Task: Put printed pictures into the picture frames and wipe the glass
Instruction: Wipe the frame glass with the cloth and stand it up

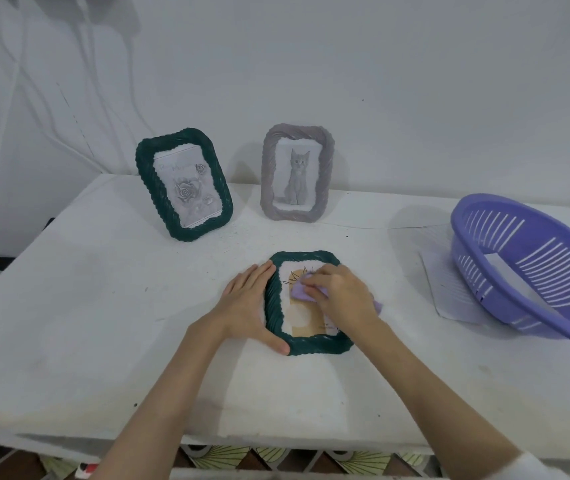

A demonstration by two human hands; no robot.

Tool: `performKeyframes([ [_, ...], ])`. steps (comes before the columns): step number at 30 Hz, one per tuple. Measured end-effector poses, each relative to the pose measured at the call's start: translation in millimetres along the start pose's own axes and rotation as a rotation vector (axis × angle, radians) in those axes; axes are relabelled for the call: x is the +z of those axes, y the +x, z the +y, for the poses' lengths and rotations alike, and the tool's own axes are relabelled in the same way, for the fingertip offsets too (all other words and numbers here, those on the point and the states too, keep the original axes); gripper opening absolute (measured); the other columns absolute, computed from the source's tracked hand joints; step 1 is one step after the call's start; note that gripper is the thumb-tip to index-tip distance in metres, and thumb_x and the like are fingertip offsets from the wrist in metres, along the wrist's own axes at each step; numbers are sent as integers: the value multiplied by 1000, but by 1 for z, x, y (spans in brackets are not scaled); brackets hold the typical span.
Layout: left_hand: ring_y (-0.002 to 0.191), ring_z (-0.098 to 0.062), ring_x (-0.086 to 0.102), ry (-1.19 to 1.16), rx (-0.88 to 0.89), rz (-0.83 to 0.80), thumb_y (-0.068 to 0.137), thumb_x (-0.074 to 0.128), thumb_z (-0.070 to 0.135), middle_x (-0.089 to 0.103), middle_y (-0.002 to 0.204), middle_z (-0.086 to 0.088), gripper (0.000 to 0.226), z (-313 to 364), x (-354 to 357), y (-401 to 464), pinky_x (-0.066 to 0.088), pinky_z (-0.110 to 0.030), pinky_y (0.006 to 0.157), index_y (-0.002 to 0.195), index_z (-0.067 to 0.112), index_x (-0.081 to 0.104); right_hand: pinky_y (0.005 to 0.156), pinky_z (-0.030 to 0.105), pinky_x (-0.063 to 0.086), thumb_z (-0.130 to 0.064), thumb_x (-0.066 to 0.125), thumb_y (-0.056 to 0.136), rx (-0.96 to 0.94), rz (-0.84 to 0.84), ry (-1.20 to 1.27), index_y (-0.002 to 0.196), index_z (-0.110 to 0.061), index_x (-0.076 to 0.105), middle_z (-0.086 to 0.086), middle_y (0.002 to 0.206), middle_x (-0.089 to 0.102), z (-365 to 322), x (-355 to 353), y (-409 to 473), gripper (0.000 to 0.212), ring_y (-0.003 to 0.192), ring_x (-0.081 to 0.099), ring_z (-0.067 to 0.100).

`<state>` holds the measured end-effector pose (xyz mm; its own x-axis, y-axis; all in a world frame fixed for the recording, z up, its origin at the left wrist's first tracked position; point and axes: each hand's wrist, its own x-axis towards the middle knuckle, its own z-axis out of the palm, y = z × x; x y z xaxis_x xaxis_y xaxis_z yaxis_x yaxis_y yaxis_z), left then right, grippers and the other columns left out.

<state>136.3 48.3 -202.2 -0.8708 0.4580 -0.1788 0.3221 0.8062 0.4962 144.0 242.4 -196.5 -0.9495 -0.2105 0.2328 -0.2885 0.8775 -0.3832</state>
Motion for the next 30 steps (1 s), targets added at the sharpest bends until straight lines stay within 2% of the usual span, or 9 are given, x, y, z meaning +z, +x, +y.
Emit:
performKeyframes([
  [3,142,-8,-14,12,6,0,38,77,69,-13,155,13,146,0,0,0,-9,-30,115,146,25,-11,66,38,49,-16,67,82,-72,-36,22,97,-19,74,6,94,69,7,-8,-19,16,85,59,28],
  [8,142,-8,-15,8,4,0,43,79,66,-13,155,13,143,0,0,0,-10,-31,115,146,25,-11,70,37,48,-20,57,89,74,34,1,102,-20,71,7,94,64,15,-9,5,19,88,56,26],
  [13,142,-6,-15,5,7,-1,42,78,67,-14,154,15,143,-1,0,0,-11,-27,113,146,26,-11,77,37,47,-20,59,87,-14,-103,62,103,-19,71,9,97,64,-3,-4,18,20,92,56,25],
  [17,142,-7,-15,5,3,7,44,80,64,-14,155,14,143,-1,0,1,-11,-29,114,146,25,-11,79,33,47,-25,58,89,15,-150,46,105,-20,71,4,98,64,9,-18,5,21,91,58,19],
  [22,142,-7,-15,-11,6,9,43,81,64,-13,155,14,143,-1,0,1,-13,-29,114,146,26,-11,70,34,47,-16,53,90,83,-89,-6,98,-15,73,9,93,60,12,-11,32,21,87,58,25],
  [26,142,-6,-15,-20,8,18,44,83,61,-12,155,14,142,0,0,0,-14,-26,111,146,27,-11,70,37,47,-16,50,91,12,-105,-56,99,-13,70,8,99,58,-5,4,50,22,88,55,27],
  [30,142,-6,-15,-26,11,16,46,82,60,-12,155,13,140,1,0,0,-14,-25,110,145,28,-11,68,39,48,-9,54,85,-54,-105,-65,85,-15,69,4,94,57,-16,13,46,17,83,55,26],
])
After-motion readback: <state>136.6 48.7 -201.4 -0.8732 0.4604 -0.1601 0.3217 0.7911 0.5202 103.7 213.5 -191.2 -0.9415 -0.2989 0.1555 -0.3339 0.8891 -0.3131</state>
